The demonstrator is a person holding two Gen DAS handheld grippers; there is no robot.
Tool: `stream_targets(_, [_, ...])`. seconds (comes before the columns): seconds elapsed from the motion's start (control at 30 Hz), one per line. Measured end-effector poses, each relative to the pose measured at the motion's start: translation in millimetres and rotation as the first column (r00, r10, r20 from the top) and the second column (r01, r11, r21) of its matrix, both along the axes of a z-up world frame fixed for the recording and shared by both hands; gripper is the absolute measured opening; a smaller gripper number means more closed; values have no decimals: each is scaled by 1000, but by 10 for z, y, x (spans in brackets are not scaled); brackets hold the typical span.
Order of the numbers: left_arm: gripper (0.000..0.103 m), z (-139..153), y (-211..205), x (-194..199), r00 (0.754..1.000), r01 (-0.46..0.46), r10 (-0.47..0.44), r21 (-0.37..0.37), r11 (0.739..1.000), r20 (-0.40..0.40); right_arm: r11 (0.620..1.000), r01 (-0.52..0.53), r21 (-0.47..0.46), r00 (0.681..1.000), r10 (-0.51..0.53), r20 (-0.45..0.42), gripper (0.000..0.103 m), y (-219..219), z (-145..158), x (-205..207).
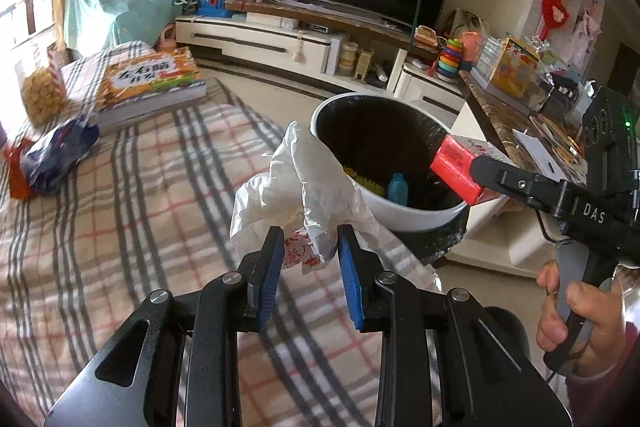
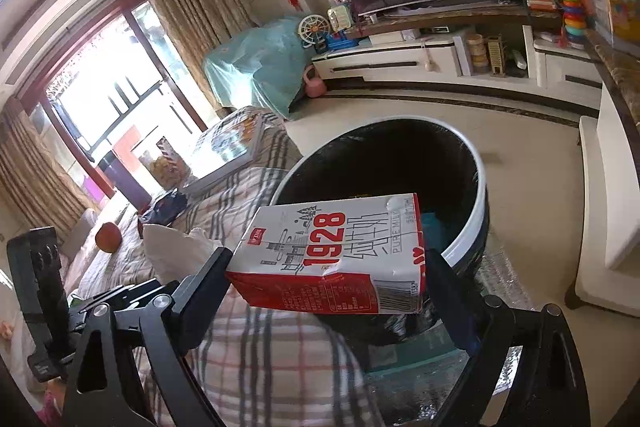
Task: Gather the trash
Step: 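Carry the tissue and milk carton over the bin and open both tools, then move both tools back over the bed toward the orange and blue bags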
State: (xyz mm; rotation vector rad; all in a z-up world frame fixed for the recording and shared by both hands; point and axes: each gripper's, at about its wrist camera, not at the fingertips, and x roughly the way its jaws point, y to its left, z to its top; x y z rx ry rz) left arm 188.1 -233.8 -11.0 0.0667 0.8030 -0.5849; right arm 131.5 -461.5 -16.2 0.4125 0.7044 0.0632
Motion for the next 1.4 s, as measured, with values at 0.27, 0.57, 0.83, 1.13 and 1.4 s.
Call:
stream_targets(0.27, [27, 46, -267, 172, 999, 45, -45, 6, 999, -1, 1000, -10, -7, 1000, 10, -15, 94, -173, -16, 165])
stream_targets(0.57, [27, 52, -585, 339, 996, 90, -90, 30, 996, -3, 1000, -13, -4, 999, 13, -39, 94, -351, -46, 333])
stream_targets(0.83, [28, -16, -780, 453, 993, 115, -114, 53, 992, -21, 1000, -17, 1, 998, 17, -55, 94, -408, -67, 444])
stream_targets(1.13, [32, -30, -841, 510, 993, 119, -118, 62, 991, -21, 1000, -24, -3, 998, 24, -58, 94, -442, -79, 498])
stream_targets(1.4, [59, -17, -833, 511, 993, 115, -114, 57, 992, -13, 1000, -6, -1, 998, 6, -62, 95, -474, -76, 556])
